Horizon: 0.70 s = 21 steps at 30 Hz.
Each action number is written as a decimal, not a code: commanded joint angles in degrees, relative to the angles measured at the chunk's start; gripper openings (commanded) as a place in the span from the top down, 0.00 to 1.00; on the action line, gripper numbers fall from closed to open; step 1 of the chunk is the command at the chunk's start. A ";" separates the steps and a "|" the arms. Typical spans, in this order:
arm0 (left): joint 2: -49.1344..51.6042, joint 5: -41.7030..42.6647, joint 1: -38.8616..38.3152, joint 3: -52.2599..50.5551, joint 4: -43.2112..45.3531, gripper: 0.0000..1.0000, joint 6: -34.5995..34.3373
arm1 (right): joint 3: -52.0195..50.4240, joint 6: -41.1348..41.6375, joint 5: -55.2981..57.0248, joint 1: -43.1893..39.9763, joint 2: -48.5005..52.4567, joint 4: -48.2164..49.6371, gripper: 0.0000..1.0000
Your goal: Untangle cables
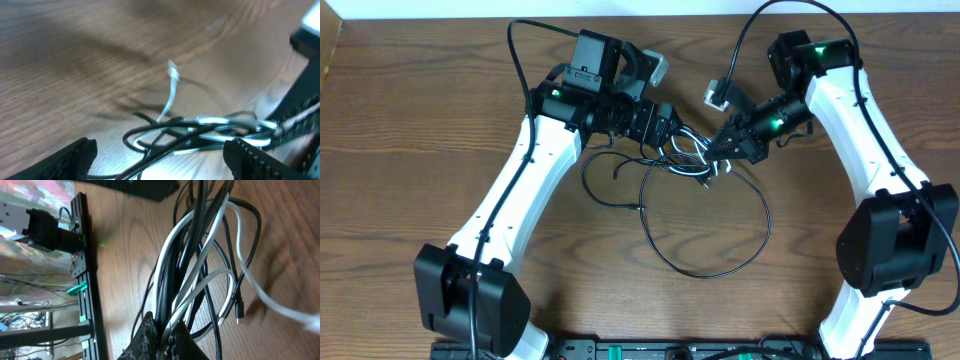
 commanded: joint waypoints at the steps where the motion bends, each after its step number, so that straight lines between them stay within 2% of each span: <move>1: 0.22 1.60 1.66 0.37 -1.44 0.14 6.93 | -0.13 -2.12 -2.99 -0.07 0.22 -0.20 0.99; 5: 0.26 5.60 3.39 0.33 -2.36 0.14 9.33 | -0.13 -2.16 -3.28 -0.02 0.22 -0.68 0.99; 10: 0.94 4.98 3.48 0.33 -0.98 0.18 9.94 | -0.13 -6.75 -5.70 0.09 0.22 -3.69 0.99; 21: 5.11 8.39 3.41 0.04 -1.16 0.20 9.92 | -0.13 -8.17 -6.40 -0.11 0.22 -5.60 0.99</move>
